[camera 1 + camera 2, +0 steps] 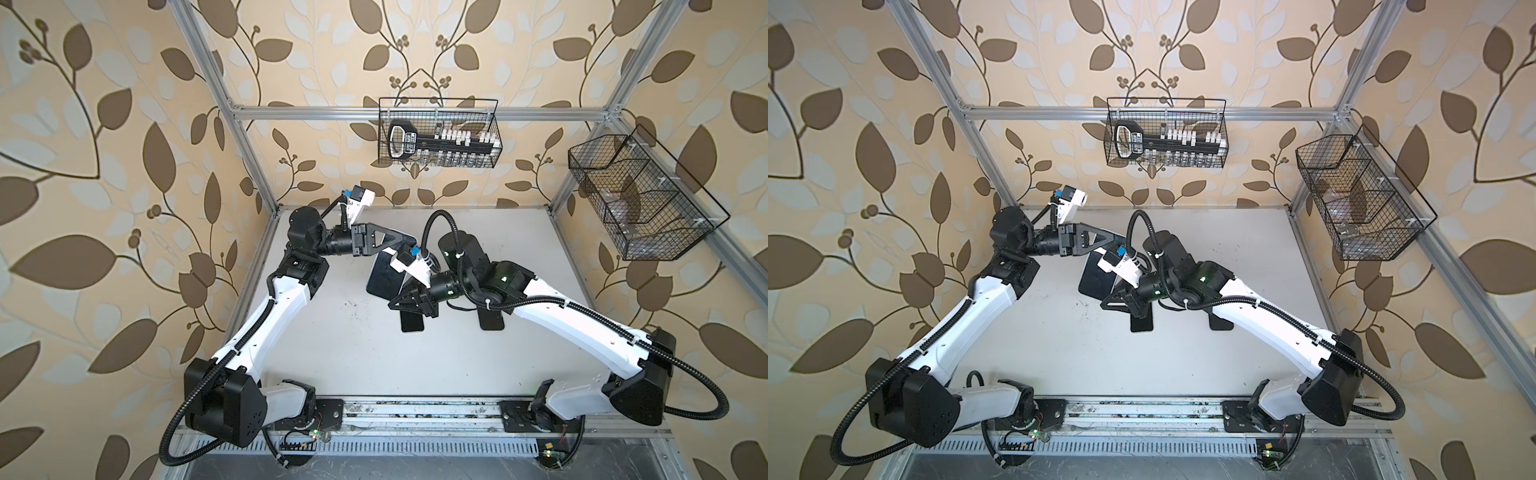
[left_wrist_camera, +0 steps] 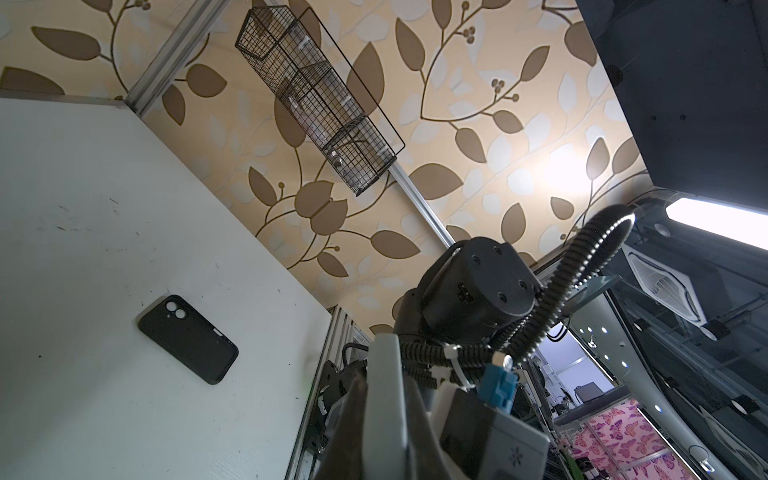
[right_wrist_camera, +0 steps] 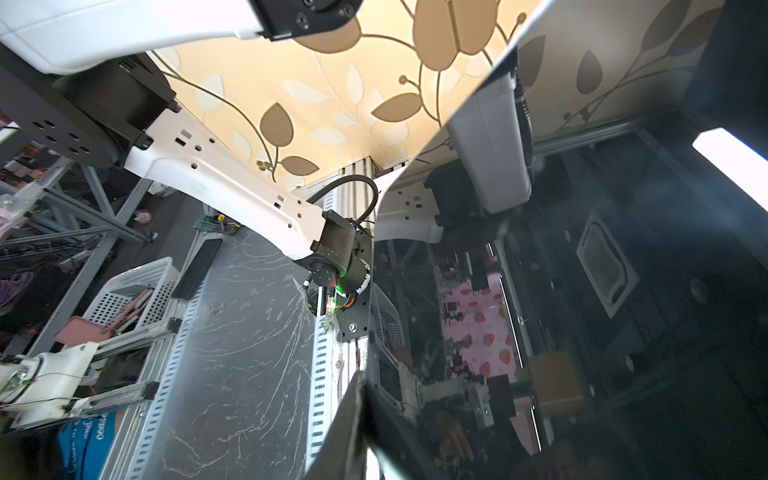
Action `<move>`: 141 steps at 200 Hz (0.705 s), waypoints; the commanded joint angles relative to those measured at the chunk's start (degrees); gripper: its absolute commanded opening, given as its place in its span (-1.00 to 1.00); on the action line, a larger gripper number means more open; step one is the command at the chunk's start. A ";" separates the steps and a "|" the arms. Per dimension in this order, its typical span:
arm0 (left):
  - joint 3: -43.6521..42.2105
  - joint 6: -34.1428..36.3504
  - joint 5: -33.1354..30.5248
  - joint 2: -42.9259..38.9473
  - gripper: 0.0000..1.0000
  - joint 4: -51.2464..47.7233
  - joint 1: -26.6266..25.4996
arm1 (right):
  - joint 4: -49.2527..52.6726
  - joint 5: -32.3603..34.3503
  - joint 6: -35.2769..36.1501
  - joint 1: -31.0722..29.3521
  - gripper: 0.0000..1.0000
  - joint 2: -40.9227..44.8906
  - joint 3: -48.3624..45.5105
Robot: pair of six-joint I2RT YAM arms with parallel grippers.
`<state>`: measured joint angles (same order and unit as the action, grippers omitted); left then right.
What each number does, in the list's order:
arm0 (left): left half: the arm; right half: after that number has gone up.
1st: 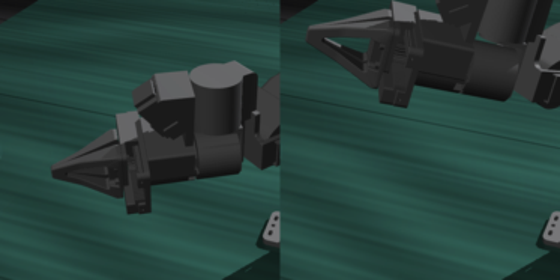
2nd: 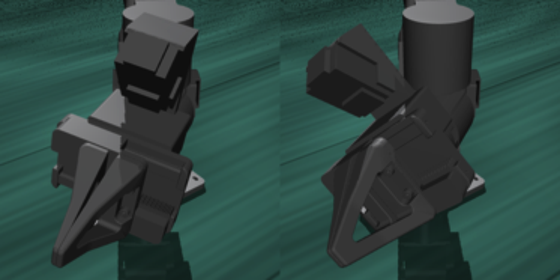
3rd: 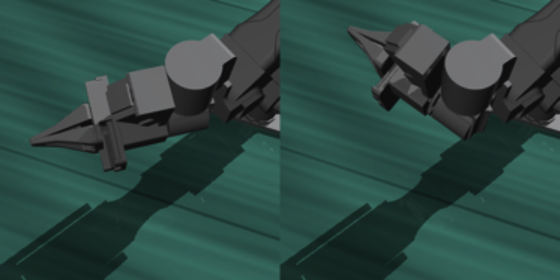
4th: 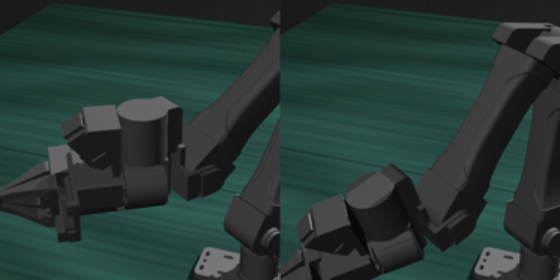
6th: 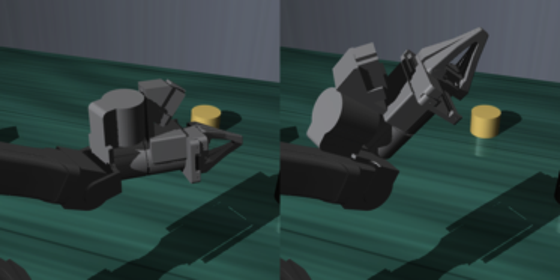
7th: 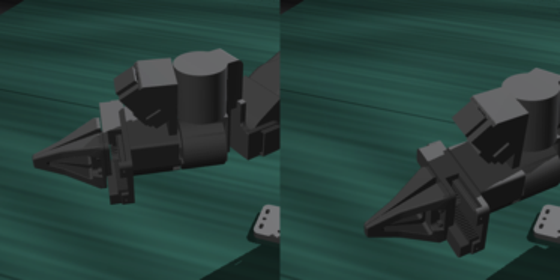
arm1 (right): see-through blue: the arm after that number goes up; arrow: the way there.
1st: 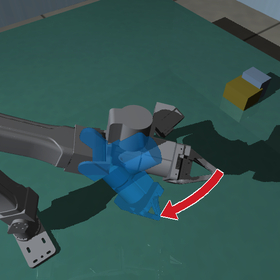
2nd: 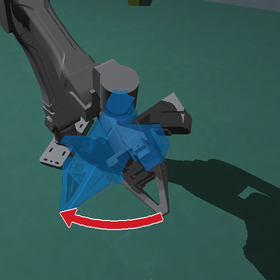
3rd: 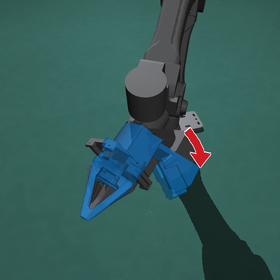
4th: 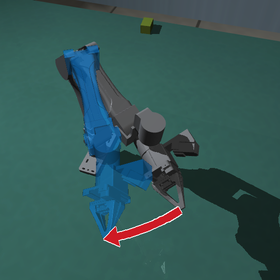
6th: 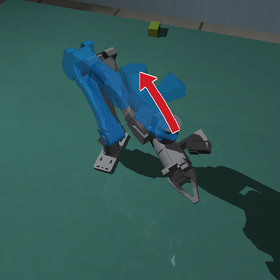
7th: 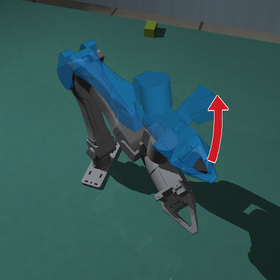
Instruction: Take the phone out of the phone case
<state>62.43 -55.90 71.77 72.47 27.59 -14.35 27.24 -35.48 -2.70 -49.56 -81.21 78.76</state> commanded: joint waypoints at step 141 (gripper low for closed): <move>-0.96 -8.88 -7.34 3.03 -1.00 2.64 -2.17 | -6.97 7.94 6.47 -5.91 -0.81 0.95 4.31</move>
<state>60.58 -68.18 69.45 75.48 27.49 -15.81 31.16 -21.41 4.64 -56.38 -81.45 82.61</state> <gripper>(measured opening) 0.119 0.094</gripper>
